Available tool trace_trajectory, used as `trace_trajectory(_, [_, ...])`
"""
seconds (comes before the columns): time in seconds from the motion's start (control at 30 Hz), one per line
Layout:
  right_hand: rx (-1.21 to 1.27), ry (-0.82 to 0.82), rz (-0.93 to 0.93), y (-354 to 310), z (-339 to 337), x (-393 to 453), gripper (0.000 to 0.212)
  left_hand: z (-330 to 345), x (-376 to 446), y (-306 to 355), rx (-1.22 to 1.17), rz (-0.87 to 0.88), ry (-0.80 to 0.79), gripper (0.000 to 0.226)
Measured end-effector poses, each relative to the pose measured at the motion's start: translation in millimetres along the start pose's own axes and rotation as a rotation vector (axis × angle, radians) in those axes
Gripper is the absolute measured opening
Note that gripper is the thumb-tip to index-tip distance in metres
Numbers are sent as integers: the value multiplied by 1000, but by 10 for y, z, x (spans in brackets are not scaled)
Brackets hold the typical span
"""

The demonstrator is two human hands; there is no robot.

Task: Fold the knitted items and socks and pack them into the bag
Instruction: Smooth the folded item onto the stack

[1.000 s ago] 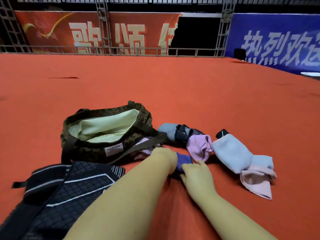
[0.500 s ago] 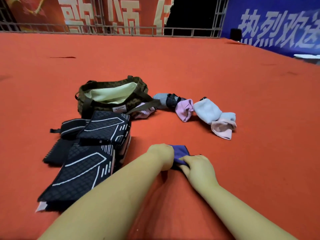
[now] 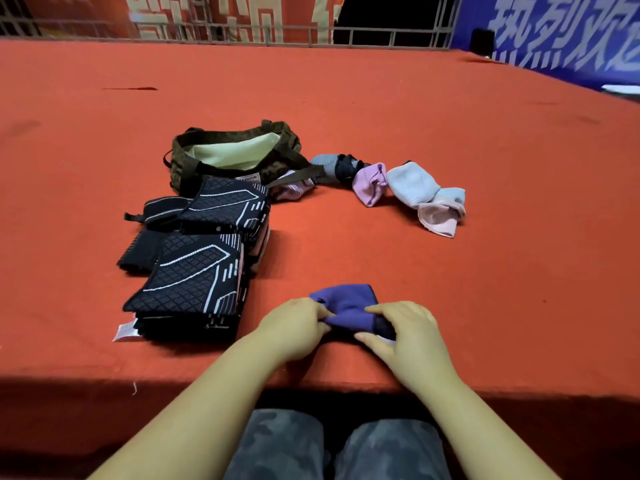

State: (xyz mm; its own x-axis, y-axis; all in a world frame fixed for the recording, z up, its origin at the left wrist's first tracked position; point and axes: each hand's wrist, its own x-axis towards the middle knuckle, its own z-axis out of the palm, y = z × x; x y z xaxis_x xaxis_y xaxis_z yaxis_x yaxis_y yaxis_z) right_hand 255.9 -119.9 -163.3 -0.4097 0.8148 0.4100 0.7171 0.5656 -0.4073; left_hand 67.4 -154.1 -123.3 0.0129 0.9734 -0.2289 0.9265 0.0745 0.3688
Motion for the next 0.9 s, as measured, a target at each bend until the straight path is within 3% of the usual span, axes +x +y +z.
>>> trace_trajectory(0.1, [166,-56,25,-18,-126,-74,39,73,-140,-169,-229,-38,56,24])
trace_trajectory(0.17, [309,-80,81,-52,-217,-99,21,138,-199,-215,-378,-44,118,25])
trace_trajectory(0.2, [380,-83,111,-74,-246,-101,15,168,-211,-221,-404,-58,161,24])
trace_trajectory(0.3, [578,-54,175,-156,-300,-82,21,221,-246,-146,-338,-92,336,27])
trace_trajectory(0.43, [604,120,166,-308,-328,-7,14,92,-334,110,-345,162,533,52])
trace_trajectory(0.63, [499,286,76,-434,-252,56,21,-15,-286,430,-929,-95,405,22])
trace_trajectory(0.77, [594,312,146,-498,-238,50,15,-4,-284,573,-1487,-355,33,18])
trace_trajectory(0.9, [613,336,200,-547,-237,20,9,63,-314,631,-1548,-389,-36,23])
